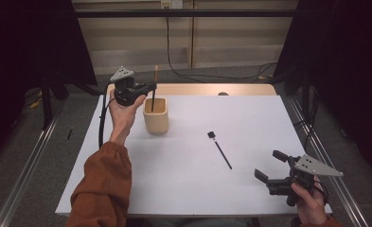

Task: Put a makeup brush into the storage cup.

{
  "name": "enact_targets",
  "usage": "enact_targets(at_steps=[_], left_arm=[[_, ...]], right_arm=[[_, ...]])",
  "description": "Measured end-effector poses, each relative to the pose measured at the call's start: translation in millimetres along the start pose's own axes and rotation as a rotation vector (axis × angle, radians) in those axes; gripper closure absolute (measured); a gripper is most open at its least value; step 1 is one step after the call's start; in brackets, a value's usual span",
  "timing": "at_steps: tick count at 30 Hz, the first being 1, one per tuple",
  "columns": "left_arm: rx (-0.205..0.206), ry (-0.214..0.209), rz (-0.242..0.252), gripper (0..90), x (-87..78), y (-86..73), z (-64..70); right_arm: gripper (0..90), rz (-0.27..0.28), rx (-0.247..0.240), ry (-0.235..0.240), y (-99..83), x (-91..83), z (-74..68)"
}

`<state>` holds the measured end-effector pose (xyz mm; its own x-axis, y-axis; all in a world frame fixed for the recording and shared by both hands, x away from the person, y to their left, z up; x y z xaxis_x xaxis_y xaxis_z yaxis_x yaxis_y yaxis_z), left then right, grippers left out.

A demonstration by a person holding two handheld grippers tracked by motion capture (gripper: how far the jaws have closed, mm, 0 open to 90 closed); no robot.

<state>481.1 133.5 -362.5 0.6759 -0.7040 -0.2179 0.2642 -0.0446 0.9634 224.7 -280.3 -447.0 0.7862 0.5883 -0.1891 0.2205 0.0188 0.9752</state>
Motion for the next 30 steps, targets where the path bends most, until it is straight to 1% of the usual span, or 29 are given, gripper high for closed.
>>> enact_targets(at_steps=[2, 4, 6, 7, 9, 12, 16, 18, 26, 28, 30], left_arm=[[0.004, 0.001, -0.003, 83.8, 0.5, -1.9, -0.5], [-0.006, 0.001, -0.001, 83.8, 0.8, -4.1, -1.4], [-0.002, 0.007, 0.002, 83.8, 0.9, -6.5, -2.0], [-0.009, 0.001, 0.000, 83.8, 1.7, -7.9, -2.4], [-0.004, 0.004, -0.020, 83.8, 4.0, -11.1, -2.4], [-0.016, 0.005, -0.005, 83.8, 4.7, -13.9, -3.4], [-0.017, 0.004, -0.019, 83.8, 5.4, -20.1, -3.8], [-0.024, 0.009, -0.015, 83.8, 5.6, -22.5, -4.9], [-0.021, 0.007, -0.027, 83.7, 3.1, -28.6, -6.5], [-0.013, -0.002, -0.020, 83.7, 2.3, -31.4, -6.4], [-0.016, 0.002, -0.025, 83.7, 2.5, -35.3, -7.6]], right_arm=[[0.0, -0.001, 0.000, 0.001, -0.2, 0.0, -0.1], [0.0, 0.000, 0.000, -0.001, -0.1, -0.2, 0.2], [0.0, 0.000, -0.001, 0.000, -0.1, -0.3, 0.1], [0.0, 0.000, -0.001, 0.001, -0.1, -0.4, -0.1], [0.0, 0.001, 0.001, 0.000, 0.1, -0.5, 0.0], [0.0, 0.000, 0.001, 0.003, 0.2, -0.4, -0.3], [0.0, 0.000, 0.002, 0.002, 0.0, -0.6, -0.2], [0.0, 0.001, 0.000, 0.001, 0.1, -0.7, 0.2], [0.0, 0.000, 0.002, 0.000, -0.1, -0.3, 0.2], [0.0, -0.002, -0.002, 0.001, -0.2, -0.3, 0.1], [0.0, -0.001, -0.002, 0.002, 0.0, -0.3, -0.2]])
Point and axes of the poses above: each handheld gripper's, and its own axes: x roughly forward along the jaws, y roughly out of its top, z roughly to its right, the point moved 4 cm from there along x, roughly forward along the jaws, and after that the axes turned 4 degrees about z, right-handed, at the moved point
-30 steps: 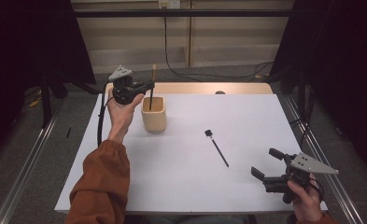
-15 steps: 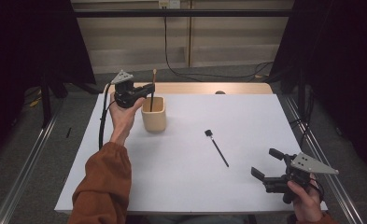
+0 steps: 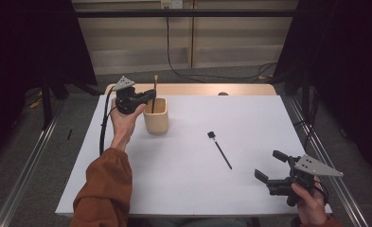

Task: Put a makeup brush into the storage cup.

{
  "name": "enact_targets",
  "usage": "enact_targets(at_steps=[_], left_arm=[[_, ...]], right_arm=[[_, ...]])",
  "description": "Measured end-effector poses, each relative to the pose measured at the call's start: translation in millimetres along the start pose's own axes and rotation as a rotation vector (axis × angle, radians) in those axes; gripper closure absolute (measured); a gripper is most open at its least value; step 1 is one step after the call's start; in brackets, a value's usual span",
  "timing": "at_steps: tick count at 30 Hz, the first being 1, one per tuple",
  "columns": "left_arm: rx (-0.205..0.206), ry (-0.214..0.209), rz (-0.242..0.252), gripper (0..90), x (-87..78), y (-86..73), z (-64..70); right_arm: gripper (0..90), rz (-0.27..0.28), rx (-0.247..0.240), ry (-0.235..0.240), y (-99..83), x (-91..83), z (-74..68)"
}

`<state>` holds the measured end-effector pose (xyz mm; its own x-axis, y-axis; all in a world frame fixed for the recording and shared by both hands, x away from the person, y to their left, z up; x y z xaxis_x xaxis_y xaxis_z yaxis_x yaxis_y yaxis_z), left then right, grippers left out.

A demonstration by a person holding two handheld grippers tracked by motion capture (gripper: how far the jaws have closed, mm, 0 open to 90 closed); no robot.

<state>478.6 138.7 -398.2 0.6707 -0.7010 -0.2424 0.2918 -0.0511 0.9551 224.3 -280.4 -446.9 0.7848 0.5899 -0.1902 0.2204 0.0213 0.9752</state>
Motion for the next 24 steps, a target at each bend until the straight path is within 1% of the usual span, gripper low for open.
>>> enact_targets(at_steps=[1, 3, 7, 10, 11, 12, 14, 18, 22, 24], left_arm=[[-0.002, -0.006, -0.003, 83.7, 0.0, -1.3, -0.5], [-0.002, -0.002, -0.007, 83.7, -0.9, -3.5, -1.4], [-0.005, -0.007, -0.005, 83.7, -2.0, -6.0, -1.8], [-0.012, 0.004, -0.003, 83.7, -1.6, -10.2, -2.0], [-0.006, 0.003, -0.009, 83.7, -1.1, -12.4, -2.6], [-0.013, 0.001, -0.014, 83.7, -0.4, -14.7, -2.7], [-0.011, 0.009, -0.019, 83.6, 0.6, -17.2, -3.1], [-0.006, -0.004, -0.016, 83.5, 1.3, -16.5, -1.8], [-0.002, 0.001, -0.026, 82.7, 1.3, -17.6, -2.5], [-0.002, -0.004, -0.030, 81.8, 0.7, -17.9, -2.7]], right_arm=[[0.0, 0.000, 0.000, -0.001, 0.0, -0.1, 0.0], [0.0, -0.001, 0.000, -0.002, -0.1, 0.0, 0.2], [0.0, 0.000, 0.000, -0.001, 0.0, 0.1, -0.2], [0.0, 0.000, 0.003, -0.002, -0.1, 0.4, -0.2], [0.0, 0.000, 0.000, -0.002, -0.1, 0.1, 0.1], [0.0, 0.002, 0.002, -0.004, 0.1, -0.2, 0.2], [0.0, 0.001, 0.002, -0.006, 0.0, -0.3, 0.6], [0.0, 0.001, 0.001, -0.003, 0.1, -0.1, 0.3], [0.0, 0.008, 0.007, -0.002, 0.7, -0.4, 0.2], [0.0, 0.009, 0.010, -0.003, 0.6, -0.3, 0.3]])
Point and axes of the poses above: each handheld gripper's, and its own axes: x roughly forward along the jaws, y roughly out of its top, z roughly to its right, the point moved 4 cm from there along x, roughly forward along the jaws, and after that the axes turned 4 degrees about z, right-handed, at the moved point
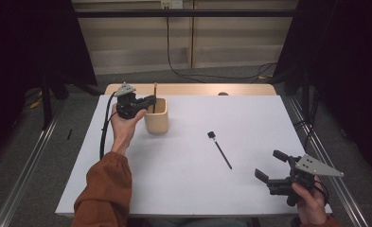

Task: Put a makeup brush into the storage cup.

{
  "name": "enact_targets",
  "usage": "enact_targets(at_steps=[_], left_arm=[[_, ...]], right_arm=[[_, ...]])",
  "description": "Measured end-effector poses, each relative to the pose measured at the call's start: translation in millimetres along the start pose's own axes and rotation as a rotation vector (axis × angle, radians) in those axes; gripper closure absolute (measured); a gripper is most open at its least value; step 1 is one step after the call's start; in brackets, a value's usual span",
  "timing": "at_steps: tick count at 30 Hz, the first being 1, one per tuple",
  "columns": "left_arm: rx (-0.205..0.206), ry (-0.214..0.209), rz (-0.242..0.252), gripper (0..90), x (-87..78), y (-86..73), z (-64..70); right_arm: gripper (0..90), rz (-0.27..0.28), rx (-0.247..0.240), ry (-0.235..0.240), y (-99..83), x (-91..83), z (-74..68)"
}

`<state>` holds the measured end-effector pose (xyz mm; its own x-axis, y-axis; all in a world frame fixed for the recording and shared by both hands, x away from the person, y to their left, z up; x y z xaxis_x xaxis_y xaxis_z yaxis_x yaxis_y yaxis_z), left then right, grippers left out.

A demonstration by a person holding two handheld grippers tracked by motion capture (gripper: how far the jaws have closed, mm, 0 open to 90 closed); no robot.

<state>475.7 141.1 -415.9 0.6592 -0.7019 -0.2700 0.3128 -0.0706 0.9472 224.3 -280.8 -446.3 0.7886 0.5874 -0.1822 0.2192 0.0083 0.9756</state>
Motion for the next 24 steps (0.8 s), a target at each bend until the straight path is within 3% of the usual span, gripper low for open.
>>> enact_targets(at_steps=[3, 11, 14, 22, 24], left_arm=[[-0.018, -0.007, -0.002, 78.9, -0.3, 0.1, 1.2], [-0.041, -0.001, 0.007, 54.5, -2.1, 1.4, 2.9], [-0.032, 0.010, 0.014, 47.9, -4.5, 2.2, 5.4], [-0.028, 0.039, 0.026, 18.7, -10.8, 6.8, 7.2], [-0.033, 0.039, 0.034, 16.7, -12.1, 7.7, 7.8]], right_arm=[[0.0, -0.001, -0.003, 0.001, -0.1, -0.1, 0.0], [0.0, -0.002, -0.003, 0.002, -0.1, 0.1, -0.2], [0.0, 0.000, -0.002, 0.002, 0.1, 0.0, -0.2], [0.0, 0.000, -0.003, 0.003, 0.2, 0.1, -0.6], [0.0, -0.001, 0.000, 0.001, 0.1, 0.3, -0.3]])
Point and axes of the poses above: each handheld gripper's, and its own axes: x roughly forward along the jaws, y roughly out of its top, z roughly to its right, the point moved 4 cm from there along x, roughly forward along the jaws, and after that the axes turned 4 degrees about z, right-handed, at the moved point
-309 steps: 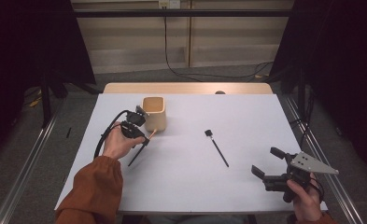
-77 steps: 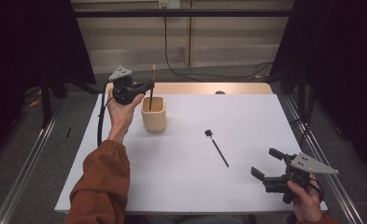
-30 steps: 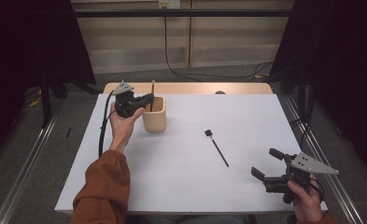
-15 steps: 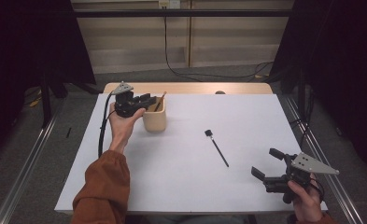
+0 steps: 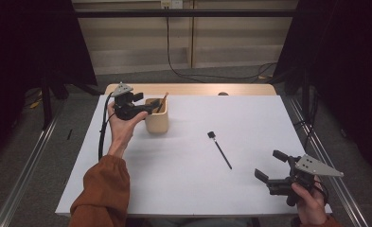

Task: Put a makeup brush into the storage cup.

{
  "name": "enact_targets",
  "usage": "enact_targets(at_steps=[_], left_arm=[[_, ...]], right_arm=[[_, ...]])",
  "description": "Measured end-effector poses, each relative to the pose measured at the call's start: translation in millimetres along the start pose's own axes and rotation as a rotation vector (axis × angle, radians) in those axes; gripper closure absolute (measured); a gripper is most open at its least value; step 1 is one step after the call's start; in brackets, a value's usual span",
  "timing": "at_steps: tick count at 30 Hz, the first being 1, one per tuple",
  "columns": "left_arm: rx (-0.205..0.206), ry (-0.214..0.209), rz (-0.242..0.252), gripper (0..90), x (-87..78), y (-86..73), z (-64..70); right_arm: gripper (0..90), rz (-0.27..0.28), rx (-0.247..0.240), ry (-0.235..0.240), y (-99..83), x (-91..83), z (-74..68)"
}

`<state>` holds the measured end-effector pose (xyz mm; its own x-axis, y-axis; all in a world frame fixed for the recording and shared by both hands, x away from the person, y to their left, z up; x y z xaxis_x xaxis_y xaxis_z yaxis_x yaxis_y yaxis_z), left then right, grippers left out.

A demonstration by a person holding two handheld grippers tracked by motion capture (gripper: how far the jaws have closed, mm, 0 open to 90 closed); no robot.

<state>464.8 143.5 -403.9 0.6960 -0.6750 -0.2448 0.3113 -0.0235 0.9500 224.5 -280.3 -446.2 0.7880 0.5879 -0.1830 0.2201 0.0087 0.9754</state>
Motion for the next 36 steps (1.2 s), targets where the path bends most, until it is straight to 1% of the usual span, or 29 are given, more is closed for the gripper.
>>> enact_targets(at_steps=[2, 3, 5, 6, 7, 8, 10, 11, 12, 13, 14, 16, 17, 18, 20, 22, 25, 26, 27, 29, 32, 33, 34, 35, 36], left_arm=[[-0.002, 0.013, -0.001, 11.6, -1.0, 0.7, 0.8], [-0.001, 0.010, 0.004, 8.2, -2.0, 1.4, 1.7], [-0.001, 0.006, 0.008, 5.6, -3.9, 2.8, 3.0], [0.002, 0.002, 0.012, 2.9, -5.3, 3.7, 3.4], [0.011, 0.000, 0.018, 2.0, -6.6, 4.5, 4.1], [0.012, 0.002, 0.012, 2.0, -8.1, 5.2, 4.9], [0.024, 0.001, 0.020, 2.0, -11.3, 6.7, 6.2], [0.032, -0.016, 0.025, 2.0, -13.0, 7.0, 7.3], [0.029, -0.017, 0.022, 2.0, -14.9, 7.1, 7.8], [0.022, -0.016, 0.028, 2.1, -16.1, 7.1, 8.2], [0.027, -0.016, 0.028, 2.0, -17.4, 6.7, 8.1], [0.023, -0.012, 0.027, 2.0, -20.3, 5.8, 8.9], [0.027, -0.008, 0.019, 2.0, -21.3, 5.7, 9.2], [0.020, 0.003, 0.022, 2.0, -23.1, 6.6, 9.7], [0.022, 0.005, 0.033, 2.0, -25.8, 7.7, 11.8], [0.050, 0.017, 0.021, 2.0, -28.4, 7.2, 14.8], [0.076, 0.038, 0.016, 2.0, -32.9, 4.7, 17.1], [0.070, 0.033, 0.022, 2.0, -35.0, 3.9, 17.3], [0.049, 0.013, 0.025, 2.0, -37.1, 2.4, 17.4], [0.029, -0.017, 0.019, 2.0, -40.5, 0.1, 17.4], [0.044, 0.005, 0.022, 2.0, -46.9, -4.7, 18.0], [0.046, 0.003, 0.017, 2.0, -49.0, -6.4, 18.2], [0.055, 0.007, 0.011, 2.0, -51.7, -8.2, 18.8], [0.075, 0.021, 0.010, 2.0, -54.6, -10.0, 19.3], [0.086, 0.026, 0.008, 2.0, -58.1, -11.5, 20.0]], right_arm=[[0.0, 0.000, 0.002, 0.000, 0.0, 0.1, -0.1], [0.0, 0.001, 0.002, 0.001, 0.1, 0.1, -0.2], [0.0, 0.002, 0.003, 0.001, 0.0, 0.2, -0.2], [0.0, 0.001, 0.004, 0.000, 0.0, 0.1, -0.1], [0.0, 0.001, 0.003, 0.000, 0.0, 0.1, -0.1], [0.0, 0.001, 0.002, 0.001, 0.0, 0.0, -0.1], [0.0, 0.001, 0.000, 0.002, 0.0, 0.0, -0.3], [0.0, 0.000, 0.000, 0.002, 0.0, 0.1, -0.3], [0.0, 0.000, 0.000, 0.001, -0.1, 0.1, -0.2], [0.0, 0.000, 0.000, 0.001, -0.1, 0.2, -0.2], [0.0, 0.000, 0.000, 0.001, -0.1, 0.2, -0.3], [0.0, 0.000, 0.000, 0.001, -0.1, 0.2, -0.4], [0.0, -0.001, -0.002, 0.001, -0.2, 0.2, -0.2], [0.0, -0.001, -0.002, 0.001, -0.2, 0.2, -0.1], [0.0, -0.001, 0.001, -0.001, -0.2, 0.5, -0.2], [0.0, -0.001, 0.000, -0.001, -0.1, 0.4, -0.2], [0.0, -0.001, 0.002, -0.003, -0.2, 0.6, 0.0], [0.0, -0.002, 0.000, -0.004, -0.3, 0.7, 0.1], [0.0, -0.002, 0.000, -0.003, -0.3, 0.6, 0.0], [0.0, 0.000, 0.000, -0.003, -0.2, 0.4, -0.1], [0.0, -0.001, 0.002, -0.004, -0.2, 0.4, 0.0], [0.0, -0.001, 0.002, -0.004, -0.2, 0.5, 0.0], [0.0, -0.001, 0.002, -0.003, -0.3, 0.6, -0.1], [0.0, -0.001, 0.002, -0.004, -0.3, 0.6, -0.1], [0.0, -0.001, 0.000, -0.004, -0.2, 0.5, -0.1]])
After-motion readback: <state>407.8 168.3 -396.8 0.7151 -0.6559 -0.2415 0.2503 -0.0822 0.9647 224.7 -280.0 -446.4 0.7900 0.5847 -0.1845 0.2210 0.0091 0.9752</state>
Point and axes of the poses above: each handheld gripper's, and its own axes: x roughly forward along the jaws, y roughly out of its top, z roughly to its right, the point moved 4 cm from there along x, roughly forward along the jaws, and after that the axes turned 4 degrees about z, right-handed, at the moved point
